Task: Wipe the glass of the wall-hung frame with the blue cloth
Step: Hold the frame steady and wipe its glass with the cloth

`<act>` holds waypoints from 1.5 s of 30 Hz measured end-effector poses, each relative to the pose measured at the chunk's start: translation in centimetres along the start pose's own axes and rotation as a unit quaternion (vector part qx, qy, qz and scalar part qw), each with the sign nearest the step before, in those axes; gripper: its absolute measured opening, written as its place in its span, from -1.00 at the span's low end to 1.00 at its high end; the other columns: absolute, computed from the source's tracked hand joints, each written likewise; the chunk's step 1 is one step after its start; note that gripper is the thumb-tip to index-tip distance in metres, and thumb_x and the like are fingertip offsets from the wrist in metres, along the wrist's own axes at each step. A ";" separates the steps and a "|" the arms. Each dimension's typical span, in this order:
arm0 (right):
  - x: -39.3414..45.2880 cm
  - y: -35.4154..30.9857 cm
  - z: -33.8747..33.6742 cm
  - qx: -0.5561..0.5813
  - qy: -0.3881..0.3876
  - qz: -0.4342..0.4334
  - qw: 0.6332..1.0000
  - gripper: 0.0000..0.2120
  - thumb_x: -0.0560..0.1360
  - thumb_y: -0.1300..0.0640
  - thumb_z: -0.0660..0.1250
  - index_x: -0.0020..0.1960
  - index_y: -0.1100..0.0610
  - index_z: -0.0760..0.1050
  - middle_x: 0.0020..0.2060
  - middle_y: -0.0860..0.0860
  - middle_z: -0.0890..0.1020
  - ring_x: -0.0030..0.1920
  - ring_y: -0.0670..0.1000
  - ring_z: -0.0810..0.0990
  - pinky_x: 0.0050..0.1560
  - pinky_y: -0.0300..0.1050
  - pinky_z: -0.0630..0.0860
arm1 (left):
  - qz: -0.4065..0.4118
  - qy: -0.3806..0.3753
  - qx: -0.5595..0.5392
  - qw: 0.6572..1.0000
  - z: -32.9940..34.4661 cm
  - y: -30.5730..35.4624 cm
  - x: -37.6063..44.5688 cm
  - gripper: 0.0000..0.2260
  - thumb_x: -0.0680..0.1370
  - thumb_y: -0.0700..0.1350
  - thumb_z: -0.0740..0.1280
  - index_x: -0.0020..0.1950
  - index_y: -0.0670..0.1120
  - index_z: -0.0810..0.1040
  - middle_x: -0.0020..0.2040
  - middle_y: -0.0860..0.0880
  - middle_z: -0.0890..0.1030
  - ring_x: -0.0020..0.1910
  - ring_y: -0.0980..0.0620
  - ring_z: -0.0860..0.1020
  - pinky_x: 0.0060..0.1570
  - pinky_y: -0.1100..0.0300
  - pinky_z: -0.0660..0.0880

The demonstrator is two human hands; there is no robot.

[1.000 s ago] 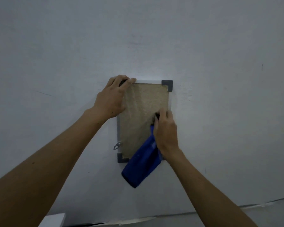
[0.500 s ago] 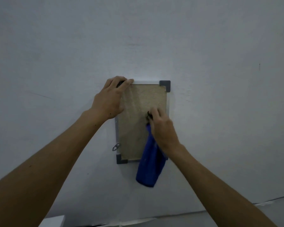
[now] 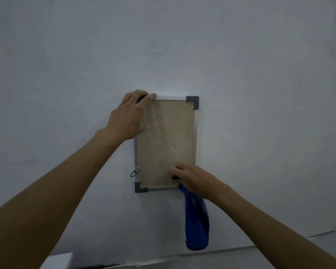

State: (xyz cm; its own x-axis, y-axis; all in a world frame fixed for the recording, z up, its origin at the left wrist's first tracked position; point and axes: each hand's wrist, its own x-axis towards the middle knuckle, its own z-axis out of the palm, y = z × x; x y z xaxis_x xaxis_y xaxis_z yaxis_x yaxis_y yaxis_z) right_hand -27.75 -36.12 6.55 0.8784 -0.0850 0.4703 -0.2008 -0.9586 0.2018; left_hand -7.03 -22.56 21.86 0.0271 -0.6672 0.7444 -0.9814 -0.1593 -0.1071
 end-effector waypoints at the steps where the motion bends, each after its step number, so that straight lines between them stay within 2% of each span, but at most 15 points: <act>1: 0.5 0.3 -0.9 0.009 0.039 0.025 0.999 -0.87 0.59 0.23 0.30 0.08 0.09 0.39 -0.03 0.03 0.49 -0.22 -0.03 0.45 -0.22 -0.11 0.51 | 0.000 0.003 0.000 1.000 -0.1 0.0 0.0 -0.16 0.39 -0.19 0.53 0.57 0.03 0.18 0.47 -0.01 0.24 0.46 -0.06 0.19 0.03 -0.07 0.60; 4: 2.9 1.4 -4.1 -0.008 0.229 0.094 0.969 -0.90 0.61 0.20 0.27 0.09 0.09 0.39 0.00 0.03 0.50 -0.14 -0.03 0.50 -0.11 -0.18 0.56 | -0.003 0.004 -0.001 1.000 -0.1 0.0 0.0 -0.17 0.39 -0.20 0.52 0.57 0.04 0.19 0.47 0.00 0.24 0.45 -0.05 0.20 0.01 -0.03 0.60; 6: 4.2 1.7 -5.4 -0.042 0.279 0.109 0.953 -0.85 0.59 0.27 0.30 0.11 0.12 0.40 0.04 0.05 0.51 -0.06 0.00 0.49 -0.08 -0.19 0.53 | -0.003 0.001 -0.002 1.000 -0.1 0.1 0.1 -0.17 0.39 -0.19 0.52 0.57 0.04 0.18 0.47 0.00 0.24 0.45 -0.04 0.20 0.02 -0.02 0.59; 11: 2.4 0.9 -2.7 -0.039 0.214 0.068 0.974 -0.83 0.52 0.34 0.34 0.05 0.17 0.44 -0.02 0.08 0.51 -0.11 0.03 0.47 -0.13 -0.11 0.53 | 0.001 0.005 -0.002 1.000 0.0 0.0 0.0 -0.18 0.40 -0.21 0.49 0.57 0.03 0.18 0.47 -0.01 0.24 0.46 -0.05 0.19 0.04 -0.04 0.59; 14: -0.8 -0.1 0.4 -0.018 0.101 0.043 0.994 -0.87 0.55 0.31 0.31 0.01 0.14 0.41 -0.04 0.05 0.48 -0.16 -0.02 0.40 -0.18 -0.08 0.51 | 0.003 0.002 -0.002 1.000 -0.1 0.0 0.0 -0.18 0.40 -0.20 0.50 0.57 0.02 0.18 0.47 -0.01 0.24 0.46 -0.05 0.19 0.04 -0.05 0.59; 17: -2.3 -0.5 1.7 -0.013 0.013 0.034 0.999 -0.86 0.56 0.28 0.32 0.04 0.12 0.39 -0.01 0.04 0.49 -0.15 -0.01 0.45 -0.16 -0.03 0.56 | 0.003 0.004 -0.004 1.000 0.0 0.0 0.0 -0.18 0.40 -0.20 0.50 0.57 0.02 0.19 0.47 -0.01 0.25 0.46 -0.05 0.19 0.02 -0.06 0.60; 19: -1.5 0.1 0.6 -0.011 0.041 0.049 0.998 -0.85 0.57 0.26 0.32 0.03 0.10 0.37 -0.05 0.03 0.47 -0.22 0.00 0.45 -0.23 -0.05 0.54 | 0.002 0.006 -0.003 1.000 0.0 -0.1 0.0 -0.18 0.40 -0.20 0.51 0.57 0.03 0.19 0.47 -0.01 0.25 0.46 -0.05 0.19 0.00 -0.03 0.60; 23: 3.1 1.8 -5.0 -0.056 0.182 0.073 0.979 -0.88 0.58 0.23 0.31 0.07 0.12 0.40 -0.06 0.06 0.51 -0.21 -0.06 0.43 -0.22 -0.15 0.55 | -0.001 0.013 0.001 1.000 0.3 -0.1 0.0 -0.17 0.39 -0.20 0.51 0.57 0.04 0.19 0.46 0.02 0.24 0.46 -0.03 0.19 -0.03 0.01 0.60; 28: 8.9 2.9 -11.6 -0.094 0.303 0.101 0.943 -0.94 0.60 0.32 0.24 0.06 0.21 0.42 -0.07 0.13 0.50 -0.20 0.04 0.45 -0.25 -0.02 0.55 | 0.000 0.026 -0.005 1.000 0.5 -0.4 0.1 -0.19 0.40 -0.18 0.51 0.56 0.06 0.19 0.47 0.04 0.24 0.47 -0.01 0.18 -0.01 0.03 0.59; 31: 10.1 2.6 -12.8 -0.082 0.332 0.117 0.932 -0.94 0.60 0.34 0.24 0.04 0.23 0.43 -0.10 0.13 0.49 -0.21 0.09 0.45 -0.26 0.02 0.53 | 0.003 0.023 -0.004 1.000 0.6 -0.5 0.1 -0.17 0.40 -0.18 0.52 0.57 0.07 0.18 0.47 0.04 0.23 0.47 0.00 0.18 0.04 0.05 0.56; 35: 8.4 1.0 -9.5 -0.045 0.273 0.082 0.957 -0.90 0.55 0.34 0.31 0.04 0.21 0.46 -0.06 0.12 0.54 -0.20 0.03 0.49 -0.19 -0.06 0.56 | 0.004 0.019 -0.003 1.000 0.4 -0.6 0.1 -0.15 0.39 -0.16 0.53 0.57 0.08 0.17 0.48 0.05 0.23 0.47 -0.01 0.19 -0.01 0.05 0.58; 40: 4.2 -0.6 -3.7 -0.014 0.082 0.001 0.997 -0.85 0.52 0.31 0.35 0.08 0.22 0.48 -0.03 0.13 0.53 -0.18 -0.03 0.37 -0.21 -0.12 0.42 | 0.005 0.019 -0.001 1.000 0.3 -0.4 -0.1 -0.16 0.39 -0.21 0.51 0.58 0.06 0.17 0.48 0.04 0.23 0.47 -0.01 0.18 -0.03 0.06 0.59; 42: 3.7 -0.8 -3.1 -0.009 0.006 -0.018 1.000 -0.87 0.54 0.31 0.32 0.09 0.22 0.48 -0.01 0.14 0.53 -0.17 0.00 0.40 -0.18 -0.05 0.48 | 0.005 0.020 -0.002 1.000 0.2 -0.3 -0.1 -0.17 0.39 -0.21 0.50 0.58 0.06 0.18 0.48 0.04 0.23 0.47 -0.01 0.18 -0.04 0.07 0.59; 43: 3.8 -0.7 -3.3 -0.010 -0.011 -0.019 1.000 -0.87 0.56 0.29 0.32 0.10 0.22 0.48 0.00 0.14 0.53 -0.16 0.03 0.44 -0.15 -0.01 0.53 | 0.006 0.021 -0.003 1.000 0.2 -0.3 -0.1 -0.17 0.40 -0.21 0.50 0.58 0.06 0.18 0.48 0.04 0.24 0.47 -0.01 0.18 -0.04 0.07 0.59; 45: 4.7 -0.4 -4.5 -0.011 0.023 0.000 1.000 -0.88 0.59 0.24 0.30 0.13 0.20 0.48 0.00 0.11 0.53 -0.15 0.03 0.50 -0.12 0.00 0.58 | 0.007 0.020 -0.004 1.000 0.3 -0.3 -0.1 -0.17 0.40 -0.21 0.50 0.58 0.06 0.18 0.47 0.04 0.23 0.47 -0.01 0.19 -0.02 0.08 0.59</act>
State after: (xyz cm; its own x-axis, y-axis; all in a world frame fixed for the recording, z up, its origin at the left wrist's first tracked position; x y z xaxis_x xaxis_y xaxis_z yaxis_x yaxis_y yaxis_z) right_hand -25.50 -34.91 12.52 0.8574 -0.0727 0.5095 -0.2118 -0.9521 0.2206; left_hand -6.71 -22.61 21.62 0.0065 -0.6393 0.7689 -0.9832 -0.1445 -0.1119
